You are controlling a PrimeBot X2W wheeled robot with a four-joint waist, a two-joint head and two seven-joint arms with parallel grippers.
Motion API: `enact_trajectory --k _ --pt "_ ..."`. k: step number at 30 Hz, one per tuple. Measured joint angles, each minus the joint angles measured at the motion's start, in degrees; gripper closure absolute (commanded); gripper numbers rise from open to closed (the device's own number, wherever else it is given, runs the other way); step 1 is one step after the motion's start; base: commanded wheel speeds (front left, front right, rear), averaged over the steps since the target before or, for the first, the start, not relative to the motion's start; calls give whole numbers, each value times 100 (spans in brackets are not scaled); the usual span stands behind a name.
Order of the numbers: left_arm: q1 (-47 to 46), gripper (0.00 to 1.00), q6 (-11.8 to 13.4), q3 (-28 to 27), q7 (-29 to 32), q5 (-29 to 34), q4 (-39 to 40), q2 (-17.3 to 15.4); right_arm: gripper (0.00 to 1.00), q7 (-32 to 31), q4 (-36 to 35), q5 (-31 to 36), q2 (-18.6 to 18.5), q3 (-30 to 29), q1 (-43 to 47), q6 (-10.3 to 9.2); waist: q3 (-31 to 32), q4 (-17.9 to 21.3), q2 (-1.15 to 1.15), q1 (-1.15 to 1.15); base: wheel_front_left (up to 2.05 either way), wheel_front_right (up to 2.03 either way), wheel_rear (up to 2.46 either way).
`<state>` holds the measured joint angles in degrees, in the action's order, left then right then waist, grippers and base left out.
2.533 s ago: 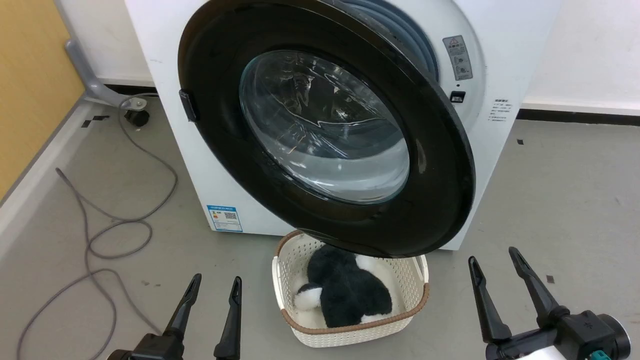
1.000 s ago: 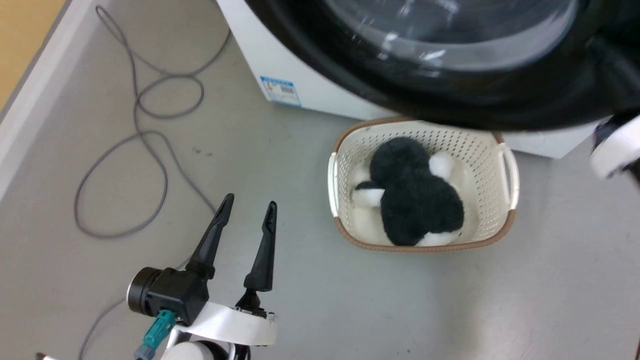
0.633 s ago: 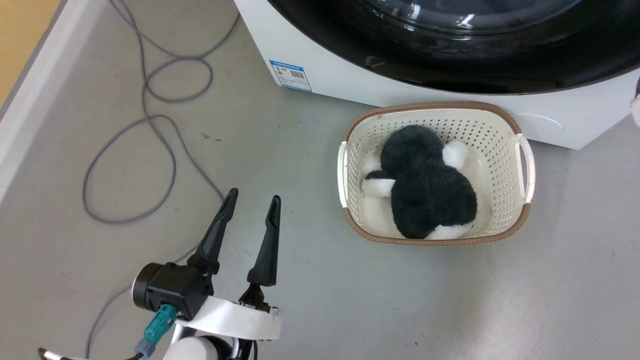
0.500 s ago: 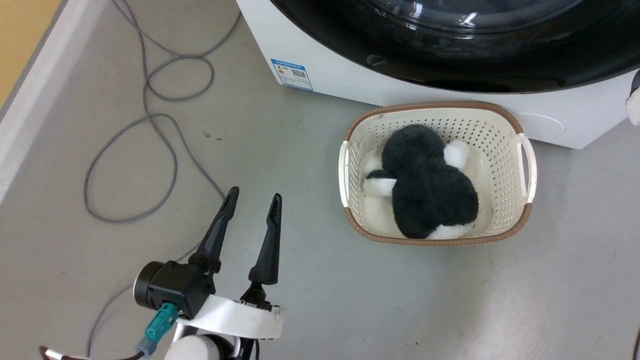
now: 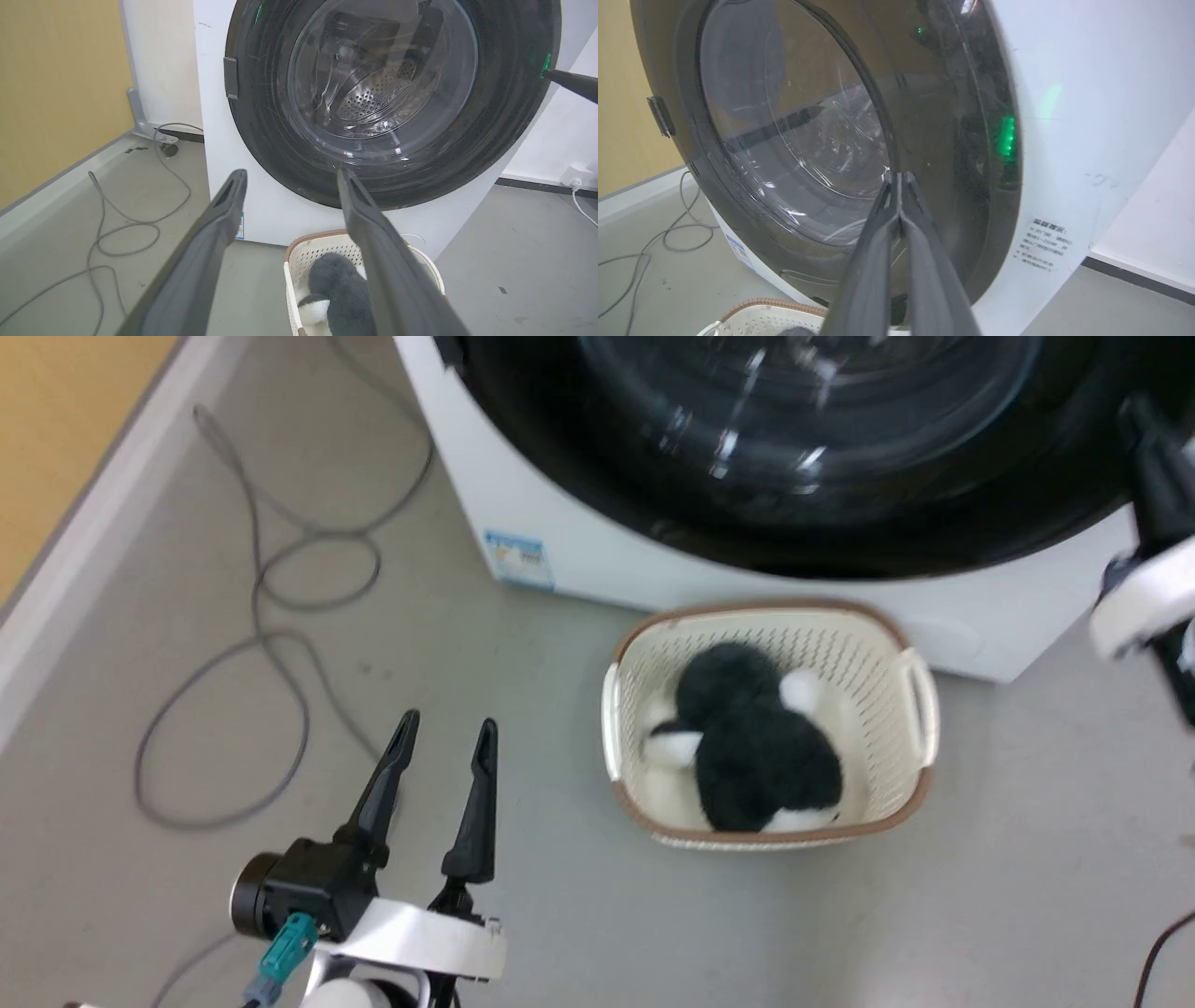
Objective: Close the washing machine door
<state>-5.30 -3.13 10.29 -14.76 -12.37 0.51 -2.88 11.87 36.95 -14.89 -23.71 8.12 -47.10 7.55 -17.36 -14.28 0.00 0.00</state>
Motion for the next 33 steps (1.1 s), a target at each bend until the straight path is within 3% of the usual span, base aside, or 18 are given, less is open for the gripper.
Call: enact_trajectory --k 6,11,18,29,30,31,33 --pt "167 0 -7 -123 0 101 -113 1 100 144 -595 -113 204 -53 975 0 505 246 0 0 0 0 0" --pt "293 0 -7 -245 0 178 -157 2 100 235 -1376 -101 446 -448 1953 -1 862 454 0 0 0 0 0" --pt "509 0 -5 -434 0 319 -250 3 100 149 -2503 53 1055 -944 3574 -1 1275 713 0 0 0 0 0" --pt "806 0 -15 -483 0 575 -570 5 100 180 -3215 722 1745 -1280 4843 -1 1701 834 0 -1 0 0 0" --pt "828 0 -13 -489 0 577 -580 5 22 203 -3252 859 1792 -1323 4916 -1 1729 837 0 -1 0 0 0" --pt "854 0 -8 -491 0 592 -592 5 0 223 -3286 1020 1827 -1344 4982 -1 1752 840 0 -1 0 0 0" --pt "899 0 -5 -488 0 645 -623 5 0 245 -3311 1105 1913 -1355 5100 -1 1783 844 0 -1 0 0 0"
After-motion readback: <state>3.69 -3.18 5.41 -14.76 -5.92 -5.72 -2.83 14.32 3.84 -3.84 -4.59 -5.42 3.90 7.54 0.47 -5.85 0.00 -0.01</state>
